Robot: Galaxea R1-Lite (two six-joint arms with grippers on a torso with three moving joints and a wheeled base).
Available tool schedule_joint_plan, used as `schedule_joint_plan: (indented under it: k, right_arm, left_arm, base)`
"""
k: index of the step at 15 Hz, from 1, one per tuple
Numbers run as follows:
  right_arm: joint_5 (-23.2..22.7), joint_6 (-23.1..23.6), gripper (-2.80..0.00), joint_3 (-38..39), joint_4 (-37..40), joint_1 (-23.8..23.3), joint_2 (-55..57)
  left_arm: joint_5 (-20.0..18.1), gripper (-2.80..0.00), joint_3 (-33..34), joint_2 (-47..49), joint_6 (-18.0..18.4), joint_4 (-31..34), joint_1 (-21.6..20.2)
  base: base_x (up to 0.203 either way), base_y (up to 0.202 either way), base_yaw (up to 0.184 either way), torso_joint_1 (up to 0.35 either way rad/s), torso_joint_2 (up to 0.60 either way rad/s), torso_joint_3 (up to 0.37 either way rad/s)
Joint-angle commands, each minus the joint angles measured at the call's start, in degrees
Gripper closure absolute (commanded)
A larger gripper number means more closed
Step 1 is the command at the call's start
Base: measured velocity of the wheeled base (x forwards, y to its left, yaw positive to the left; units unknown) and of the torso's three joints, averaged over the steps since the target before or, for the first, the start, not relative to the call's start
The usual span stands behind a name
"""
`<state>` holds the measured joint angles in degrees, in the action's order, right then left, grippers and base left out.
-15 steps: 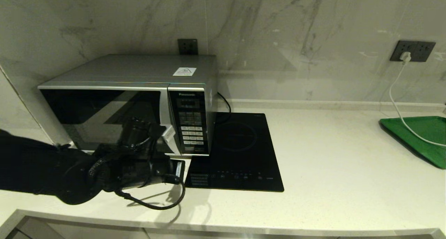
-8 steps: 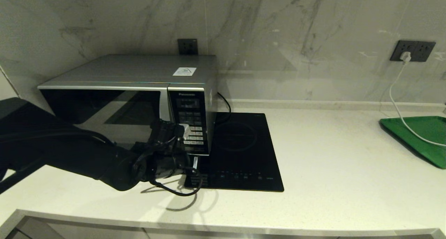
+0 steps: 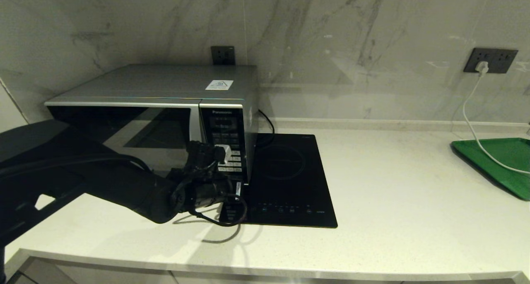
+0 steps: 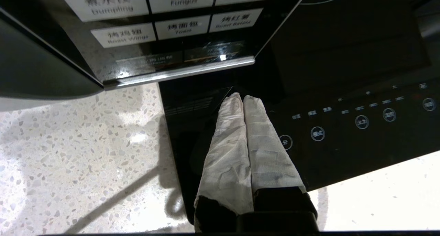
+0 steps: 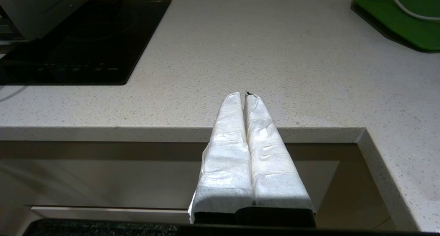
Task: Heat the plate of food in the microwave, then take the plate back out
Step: Open the microwave oven
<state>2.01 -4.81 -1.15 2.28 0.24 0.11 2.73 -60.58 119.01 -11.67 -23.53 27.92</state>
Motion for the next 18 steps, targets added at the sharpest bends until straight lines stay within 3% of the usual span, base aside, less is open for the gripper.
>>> schedule_joint_plan:
  k: [1, 7, 18]
  right_arm:
    - [0.01, -0.02, 0.00, 0.00, 0.01, 0.02, -0.02]
    - [0.01, -0.02, 0.00, 0.00, 0.01, 0.05, -0.02]
    - [0.01, -0.02, 0.00, 0.00, 0.01, 0.02, -0.02]
  left_arm:
    - [0.08, 0.00, -0.33, 1.16, -0.03, -0.93, 0.02]
    - [0.17, 0.00, -1.15, 3.51, 2.35, -6.27, -0.17]
    - [0.17, 0.00, -2.00, 3.42, 3.13, -6.27, -2.16]
  base:
    - [0.000, 0.000, 0.000, 0.000, 0.00, 0.000]
    - [0.000, 0.000, 0.000, 0.000, 0.00, 0.000]
    - [0.000, 0.000, 0.000, 0.000, 0.00, 0.000]
